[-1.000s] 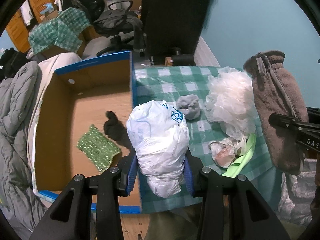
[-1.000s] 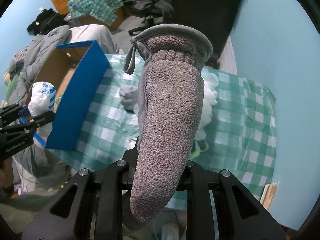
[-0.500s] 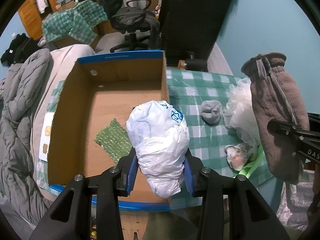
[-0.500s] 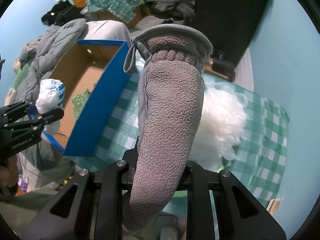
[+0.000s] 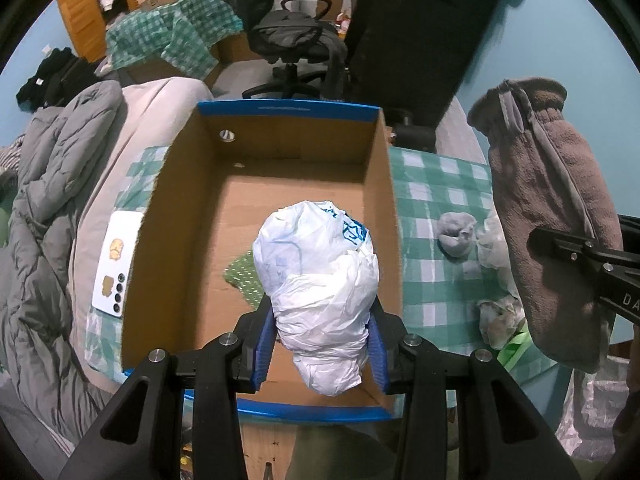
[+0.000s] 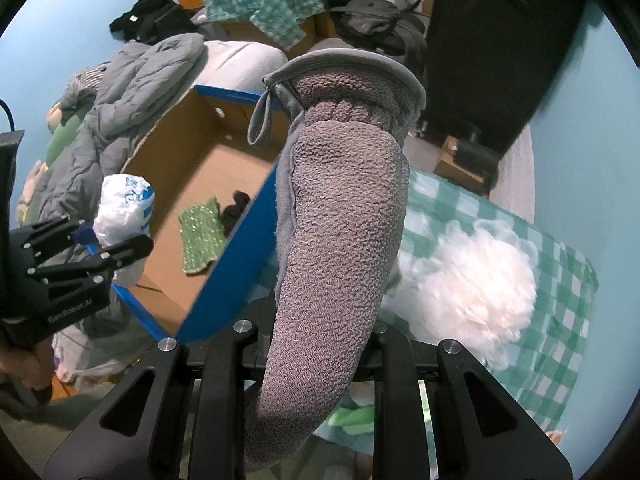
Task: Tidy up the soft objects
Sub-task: 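Carry the white bundle and grey mitten over the cardboard box with both tools, then open both tools to drop the white bundle and mitten into the box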
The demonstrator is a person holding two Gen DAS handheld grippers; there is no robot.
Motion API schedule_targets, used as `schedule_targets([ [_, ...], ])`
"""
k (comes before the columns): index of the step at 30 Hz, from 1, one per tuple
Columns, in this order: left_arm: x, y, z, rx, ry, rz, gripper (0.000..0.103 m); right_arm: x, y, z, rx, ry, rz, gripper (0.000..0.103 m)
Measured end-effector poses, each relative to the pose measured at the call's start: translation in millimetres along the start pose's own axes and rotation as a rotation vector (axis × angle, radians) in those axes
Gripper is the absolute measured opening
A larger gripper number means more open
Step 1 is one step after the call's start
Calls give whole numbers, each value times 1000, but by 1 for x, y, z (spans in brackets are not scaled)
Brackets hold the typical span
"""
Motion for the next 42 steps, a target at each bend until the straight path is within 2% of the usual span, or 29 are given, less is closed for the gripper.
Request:
schedule_targets([
  [15, 5, 12, -43, -50, 38, 6, 41, 32, 47, -44, -82, 63, 3, 20],
  [27, 23, 23, -66, -39, 60, -11, 41, 60, 81, -74, -110, 90, -15, 20],
  [42, 51, 29, -81, -40, 76, -60, 41, 98, 97, -88, -91, 110, -70, 20],
])
Point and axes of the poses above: each gripper's, at about its wrist camera, not at the fingertips, and x roughly the way its jaws point, z to its right, y to its top, the point moved 1 cm from there along x, roughly the way its jaws point, and after that the axes turned 13 degrees about -x, right-handed, at the moved point
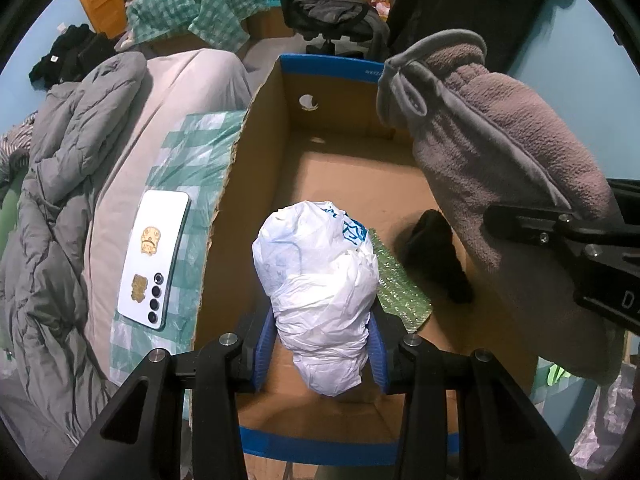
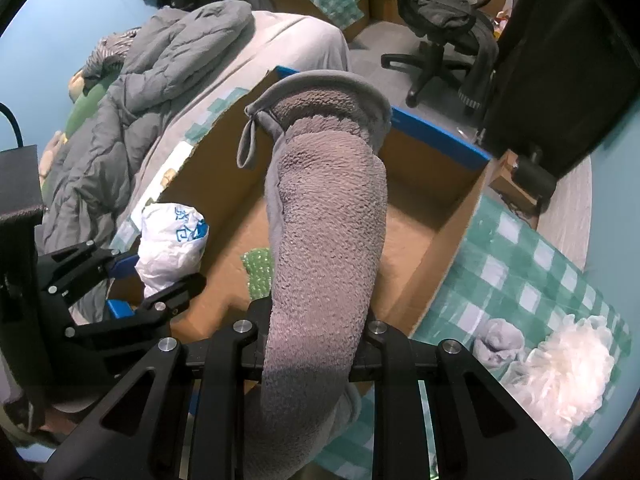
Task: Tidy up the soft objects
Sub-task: 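Open both tools to drop the white bundle and mitten into the box, then move both open tools back over the table toward the remaining items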
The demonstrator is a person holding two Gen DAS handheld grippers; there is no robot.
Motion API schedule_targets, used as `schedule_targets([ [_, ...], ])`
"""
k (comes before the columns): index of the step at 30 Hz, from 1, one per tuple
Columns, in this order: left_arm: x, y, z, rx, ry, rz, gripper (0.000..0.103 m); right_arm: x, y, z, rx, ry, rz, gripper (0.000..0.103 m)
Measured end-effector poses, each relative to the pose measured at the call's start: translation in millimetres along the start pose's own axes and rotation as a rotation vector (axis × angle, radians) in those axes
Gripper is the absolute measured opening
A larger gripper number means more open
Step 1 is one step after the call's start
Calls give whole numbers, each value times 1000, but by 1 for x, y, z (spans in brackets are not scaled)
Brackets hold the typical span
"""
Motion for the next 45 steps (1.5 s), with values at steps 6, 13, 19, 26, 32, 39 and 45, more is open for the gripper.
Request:
schedule_targets([
  [6, 5, 1, -6, -10, 16, -17, 42, 9, 2, -3, 7, 5, -15, 28],
  [13, 2, 0, -14, -31, 25, -24, 51, 7, 5, -8, 11, -4, -4, 49],
  [19, -12, 0, -15, -53, 10, 0, 58, -3, 6, -8, 21, 18, 19, 65],
  [26, -26, -2, -10, -58, -10, 20, 58, -16, 0, -6, 40, 17, 33, 66],
  [32, -37, -7, -1, -38, -25, 36, 59, -27, -12, -1, 59, 15, 42, 66],
  [39, -47, -12, 13, -5, -42, 44, 59, -41, -30, 9, 86, -4, 50, 66],
  [45, -54, -18, 26, 32, -46, 54, 59, -51, -49, 22, 119, -36, 53, 71],
])
Point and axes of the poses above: each gripper's, at about its wrist camera, not at the fingertips, and x roughly the way its jaws point, z to its right, y to its top, the point moved 1 cm from there along x, roughly the way its jaws point, and after that the axes turned 13 degrees about -x, right-handed, at the moved point
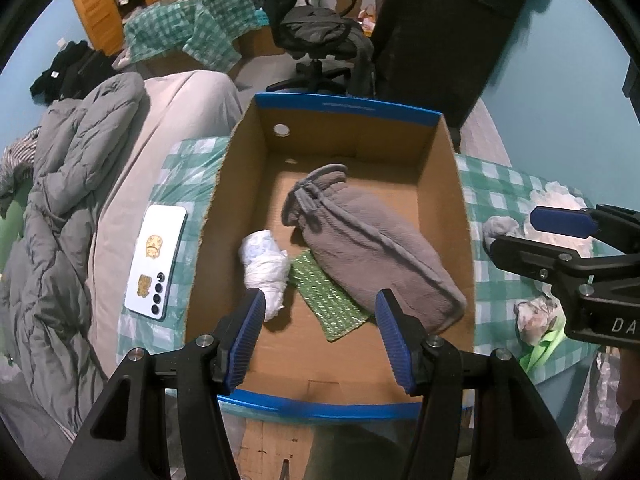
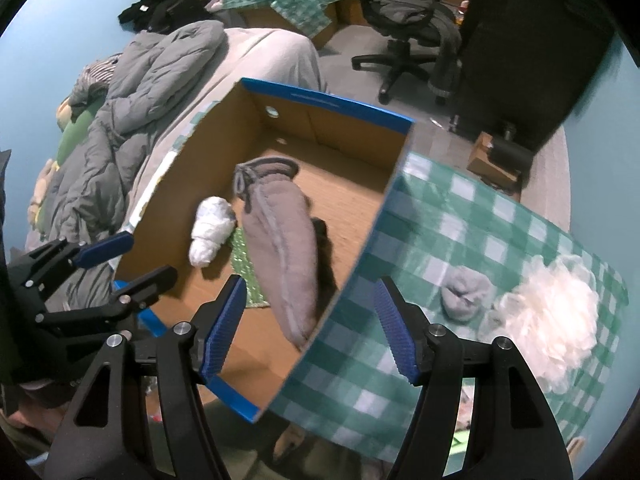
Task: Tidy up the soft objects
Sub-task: 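Move both open tools back over the table toward the remaining items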
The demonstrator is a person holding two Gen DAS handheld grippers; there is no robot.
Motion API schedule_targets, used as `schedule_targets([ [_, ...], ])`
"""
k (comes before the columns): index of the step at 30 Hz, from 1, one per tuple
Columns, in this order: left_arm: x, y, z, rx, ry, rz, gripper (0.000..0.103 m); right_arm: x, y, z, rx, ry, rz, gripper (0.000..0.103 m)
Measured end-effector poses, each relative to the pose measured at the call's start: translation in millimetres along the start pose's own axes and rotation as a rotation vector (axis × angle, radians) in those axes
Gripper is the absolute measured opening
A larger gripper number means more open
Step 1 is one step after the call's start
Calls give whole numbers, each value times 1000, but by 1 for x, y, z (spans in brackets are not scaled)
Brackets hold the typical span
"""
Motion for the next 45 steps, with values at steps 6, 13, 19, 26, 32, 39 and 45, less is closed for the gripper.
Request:
schedule_targets([
  [6, -3, -8, 18, 38, -16, -7, 59, -10, -20, 16, 44, -27, 0, 72],
  [13, -5, -17, 44, 97, -43, -18, 59, -19, -45, 34, 90, -57, -8, 72],
  [19, -6, -24, 67, 145, -68, -26, 59, -30, -65, 49, 134, -76, -12, 72],
  [26, -7, -32, 93, 192, -89, -32, 64, -41, -86, 67, 195, -87, -14, 72],
  [32, -6, -39, 112, 226, -108, -44, 64, -47, -106, 80, 230, -102, -20, 72],
  [39, 1, -49, 131, 258, -104, -65, 64, -52, -128, 95, 271, -118, -35, 72],
  [45, 10, -56, 146, 279, -103, -89, 64, -48, -151, 111, 319, -138, -50, 72],
])
Point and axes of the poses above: each gripper's, at about its wrist camera, not at the fingertips, and x roughly the way its jaws point, z to its right, y to its top, the point moved 1 cm from there along x, roughly the way its jaws point, and after that the axes turned 13 degrees about -x, right-handed, at the moved point
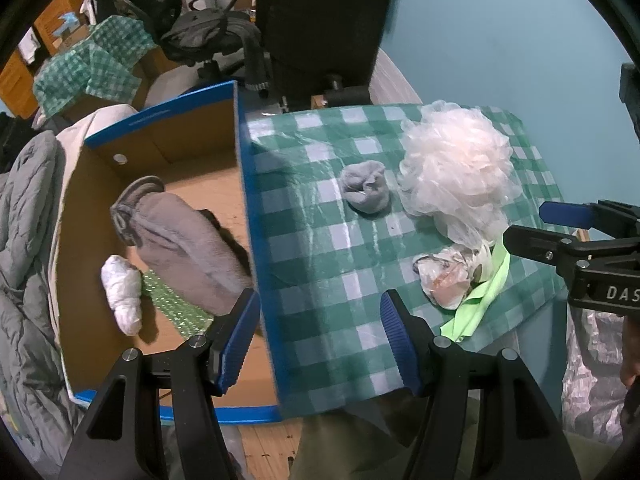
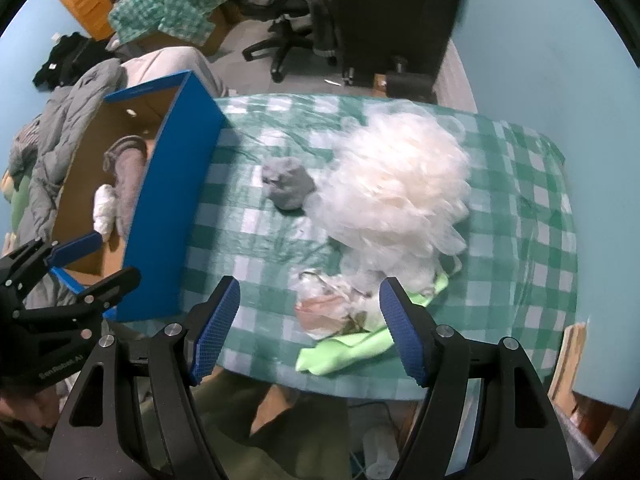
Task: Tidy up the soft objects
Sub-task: 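Move both open tools back over the table toward the remaining items, then lower the right tool onto the light green cloth and close on it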
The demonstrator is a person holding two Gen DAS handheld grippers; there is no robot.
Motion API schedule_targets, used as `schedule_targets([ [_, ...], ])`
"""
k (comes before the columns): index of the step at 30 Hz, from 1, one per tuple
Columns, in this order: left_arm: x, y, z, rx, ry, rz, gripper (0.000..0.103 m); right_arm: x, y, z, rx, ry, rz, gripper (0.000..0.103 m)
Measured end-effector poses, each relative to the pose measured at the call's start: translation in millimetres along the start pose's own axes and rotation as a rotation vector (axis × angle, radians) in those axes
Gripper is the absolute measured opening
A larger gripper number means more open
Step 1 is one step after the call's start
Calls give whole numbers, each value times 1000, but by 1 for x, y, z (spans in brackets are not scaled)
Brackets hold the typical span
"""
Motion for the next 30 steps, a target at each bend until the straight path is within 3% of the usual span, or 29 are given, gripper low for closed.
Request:
schedule_targets([
  [7, 18, -4, 18, 39, -8, -28, 68, 25, -30, 29, 63, -23, -54, 72],
  [16, 48, -12, 39, 101, -6, -67, 69, 60, -63, 52, 178, 17, -94, 72],
  [30, 85, -17, 39, 93, -3, -125, 69, 100, -77, 58, 224, 32, -133, 72],
])
Point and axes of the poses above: each gripper's, at about its wrist camera, not at the fingertips, and x roughly the way its jaws point, z to its right, y to its top, the point moved 1 cm from there along x, roughly the way its jaws point, and after that the axes turned 13 degrees about -x, right-handed, at the moved point
